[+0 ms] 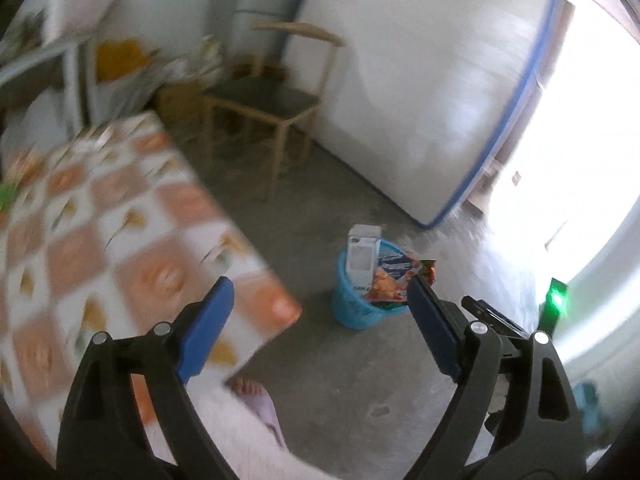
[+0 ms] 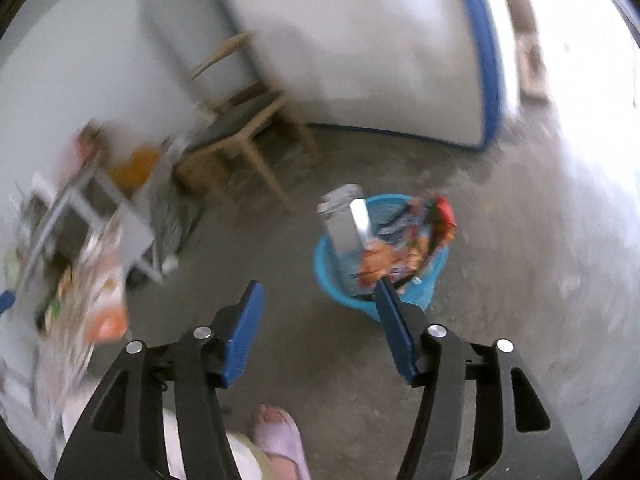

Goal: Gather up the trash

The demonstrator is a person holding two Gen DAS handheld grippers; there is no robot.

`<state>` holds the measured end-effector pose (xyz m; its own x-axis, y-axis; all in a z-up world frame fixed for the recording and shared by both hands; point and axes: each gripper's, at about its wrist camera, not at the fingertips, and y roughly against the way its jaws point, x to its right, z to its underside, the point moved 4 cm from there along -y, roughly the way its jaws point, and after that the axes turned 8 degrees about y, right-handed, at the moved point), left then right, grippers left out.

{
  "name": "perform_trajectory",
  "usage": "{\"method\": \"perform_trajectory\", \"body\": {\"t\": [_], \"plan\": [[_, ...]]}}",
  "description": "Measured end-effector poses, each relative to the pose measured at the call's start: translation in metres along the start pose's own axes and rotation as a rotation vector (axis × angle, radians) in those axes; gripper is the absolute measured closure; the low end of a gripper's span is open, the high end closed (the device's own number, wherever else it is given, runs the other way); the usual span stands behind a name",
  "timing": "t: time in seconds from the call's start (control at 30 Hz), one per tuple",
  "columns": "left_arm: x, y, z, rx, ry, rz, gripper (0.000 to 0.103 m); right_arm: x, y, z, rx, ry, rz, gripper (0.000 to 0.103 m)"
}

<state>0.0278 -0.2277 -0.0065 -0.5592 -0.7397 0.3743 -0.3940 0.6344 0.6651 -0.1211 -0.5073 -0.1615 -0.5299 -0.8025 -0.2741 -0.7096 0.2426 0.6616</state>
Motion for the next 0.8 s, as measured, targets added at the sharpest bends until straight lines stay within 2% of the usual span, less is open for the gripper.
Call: {"method": "perform_trajectory", "body": {"t": [0.13, 0.17, 0.3, 0.5, 0.8], "plan": [[-0.036, 0.03, 0.019, 0.021, 0.094, -0.06, 0.017, -0.069, 0.032, -0.022, 0.066, 0.158, -0.031, 0.03], [-0.043, 0.036, 0.022, 0.028, 0.104, -0.076, 0.016, -0.083, 0.039, -0.025, 0.086, 0.185, -0.029, 0.025], [-0.07, 0.07, 0.026, 0.086, 0.159, -0.14, 0.011, -0.14, 0.059, -0.038, 0.152, 0.298, -0.024, 0.012], [-0.108, 0.106, 0.024, 0.172, 0.27, -0.298, 0.009, -0.206, 0.077, -0.031, 0.147, 0.372, -0.075, 0.01], [-0.147, 0.119, 0.042, 0.166, 0.376, -0.39, 0.009, -0.274, 0.083, -0.018, 0.116, 0.516, -0.079, 0.01]]}}
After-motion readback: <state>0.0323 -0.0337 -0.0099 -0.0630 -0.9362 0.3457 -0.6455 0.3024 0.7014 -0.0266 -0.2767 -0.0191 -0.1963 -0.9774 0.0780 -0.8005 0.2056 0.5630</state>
